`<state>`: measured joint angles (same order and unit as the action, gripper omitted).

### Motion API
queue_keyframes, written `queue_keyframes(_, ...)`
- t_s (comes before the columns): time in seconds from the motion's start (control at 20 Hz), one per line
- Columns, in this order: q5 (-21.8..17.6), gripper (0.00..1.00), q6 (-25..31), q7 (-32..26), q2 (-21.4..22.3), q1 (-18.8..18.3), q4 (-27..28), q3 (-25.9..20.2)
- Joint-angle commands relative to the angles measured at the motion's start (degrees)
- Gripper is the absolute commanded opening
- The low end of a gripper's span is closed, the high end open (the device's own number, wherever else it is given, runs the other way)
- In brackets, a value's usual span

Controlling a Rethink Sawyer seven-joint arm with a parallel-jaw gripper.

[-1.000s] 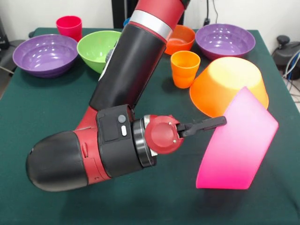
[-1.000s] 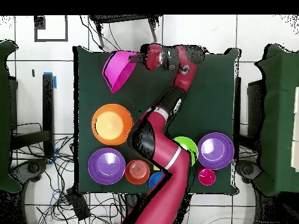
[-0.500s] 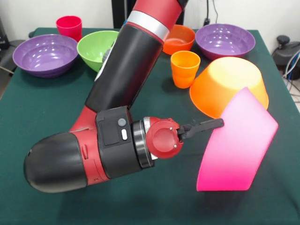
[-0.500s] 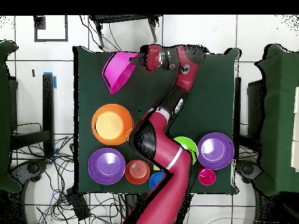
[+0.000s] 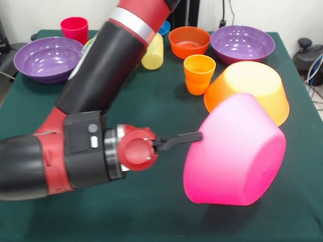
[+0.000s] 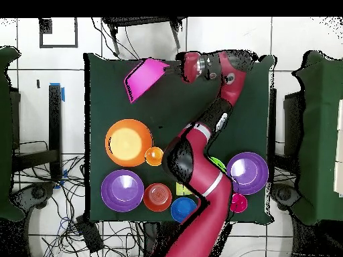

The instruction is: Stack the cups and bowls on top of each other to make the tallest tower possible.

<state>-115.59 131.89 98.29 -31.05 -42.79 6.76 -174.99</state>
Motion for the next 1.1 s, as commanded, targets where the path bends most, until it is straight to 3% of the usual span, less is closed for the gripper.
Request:
queue_keyframes(0.05,-12.3,0.0,2.2,-5.5,-6.3,1.0,6.8,0.1)
queue_keyframes(0.6,-14.4,0.0,-0.5,-13.0,-6.1,0.3,5.8,0.1)
queue_keyframes(1.1,-18.0,0.0,2.7,-23.4,-6.7,0.1,5.2,0.1)
